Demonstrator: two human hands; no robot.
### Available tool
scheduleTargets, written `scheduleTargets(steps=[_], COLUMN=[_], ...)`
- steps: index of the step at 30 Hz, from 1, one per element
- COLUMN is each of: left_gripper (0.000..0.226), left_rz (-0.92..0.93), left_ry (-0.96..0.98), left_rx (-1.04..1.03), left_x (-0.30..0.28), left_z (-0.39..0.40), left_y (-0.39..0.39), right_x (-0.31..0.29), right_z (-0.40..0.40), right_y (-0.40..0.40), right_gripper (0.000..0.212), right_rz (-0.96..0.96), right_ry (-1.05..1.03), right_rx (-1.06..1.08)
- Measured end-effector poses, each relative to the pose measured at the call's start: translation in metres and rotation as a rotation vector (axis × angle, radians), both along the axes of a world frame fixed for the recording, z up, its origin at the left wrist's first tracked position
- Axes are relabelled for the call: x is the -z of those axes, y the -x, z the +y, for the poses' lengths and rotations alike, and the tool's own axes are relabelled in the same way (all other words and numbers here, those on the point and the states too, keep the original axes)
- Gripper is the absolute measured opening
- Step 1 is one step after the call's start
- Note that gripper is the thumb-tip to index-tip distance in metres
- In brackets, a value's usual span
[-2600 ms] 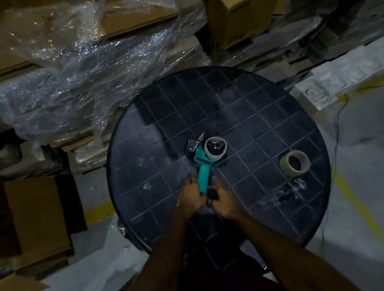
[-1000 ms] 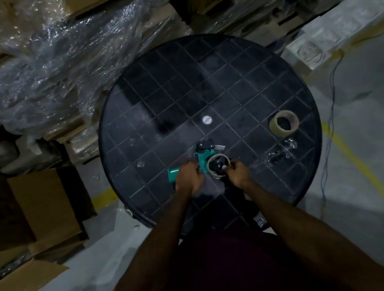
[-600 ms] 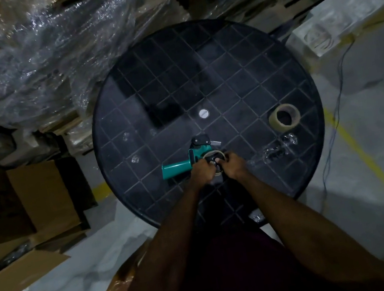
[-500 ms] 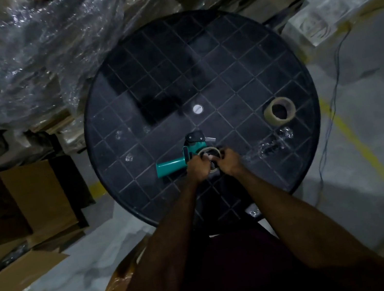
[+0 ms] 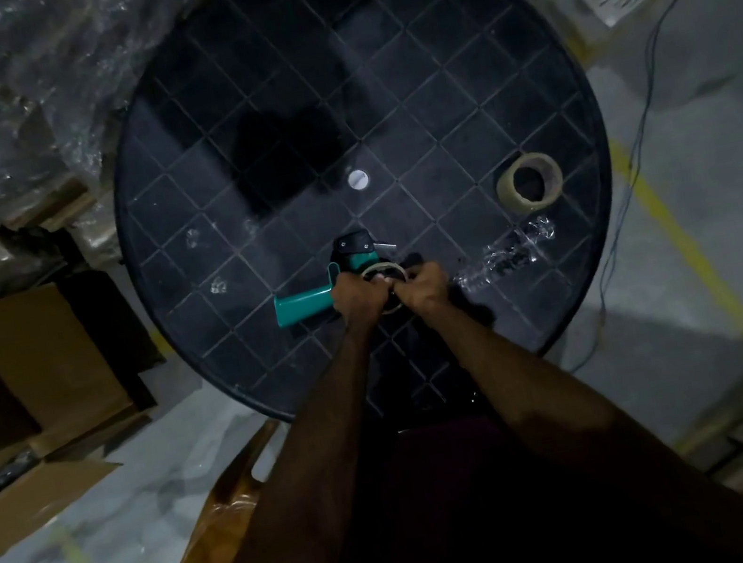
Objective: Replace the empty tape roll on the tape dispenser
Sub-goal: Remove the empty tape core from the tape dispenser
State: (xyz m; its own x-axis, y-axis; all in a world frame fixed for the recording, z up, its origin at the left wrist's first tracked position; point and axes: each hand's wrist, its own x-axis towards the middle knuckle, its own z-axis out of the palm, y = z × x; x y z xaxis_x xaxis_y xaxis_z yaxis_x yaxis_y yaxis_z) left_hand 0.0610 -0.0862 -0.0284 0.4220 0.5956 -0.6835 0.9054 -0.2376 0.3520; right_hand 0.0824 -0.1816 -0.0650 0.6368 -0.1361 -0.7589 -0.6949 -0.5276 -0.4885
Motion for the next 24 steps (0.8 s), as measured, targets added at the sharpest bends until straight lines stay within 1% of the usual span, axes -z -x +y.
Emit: scheduleTargets(steps=[3,6,8,10,12,14,15,17,18,20,24], left_gripper=[0.053,0.052,0.049,0.046,0.048,0.047,0.045,0.043,0.043,0.04,0.03], left_rz=[-0.016,-0.042,-0.089,-0.112,-0.105,-0.085,-0.074,-0.054,-0.055,-0.088,-0.156], left_ry=[-0.002,-0.028,-0.046,-0.047,-0.035,0.01,0.046,0.107,0.129,0.157,0.118], left_rx=[-0.019,-0.008,0.021,0.077,0.159,0.239,0.274,0.309,0.313,0.3,0.344], left_x=[-0.002,-0.007,-0.009,-0.008,-0.009,-0.01,-0.01,-0.01,-0.011,-0.009,-0.018], left_z=[0.0,0.001,0.002,0.002,0.003,0.007,0.009,0.015,0.018,0.02,0.014], left_y=[-0.001,0.001,0.005,0.009,0.013,0.017,0.018,0.02,0.021,0.023,0.023], right_x=[-0.002,0.0,-0.007,-0.016,-0.021,-0.026,-0.029,-0.033,-0.035,-0.038,-0.036], right_z=[-0.002,0.002,0.004,0.003,-0.001,-0.001,-0.001,0.0,0.0,-0.004,-0.011], right_y=[0.0,0.003,0.008,0.009,0.003,-0.007,-0.013,-0.021,-0.021,-0.014,0.006], right_gripper=[0.039,0.044,0.045,0.041,0.033,0.026,0.027,0.032,0.033,0.034,0.038], right_rz=[0.027,-0.045,-0.095,-0.152,-0.217,-0.234,-0.228,-0.229,-0.239,-0.245,-0.136], right_ry=[0.027,0.106,0.137,0.136,0.113,0.051,0.027,-0.001,0.002,0.023,0.079], right_rx=[-0.055,-0.022,-0.065,-0.109,-0.227,-0.448,-0.544,-0.633,-0.635,-0.576,-0.376])
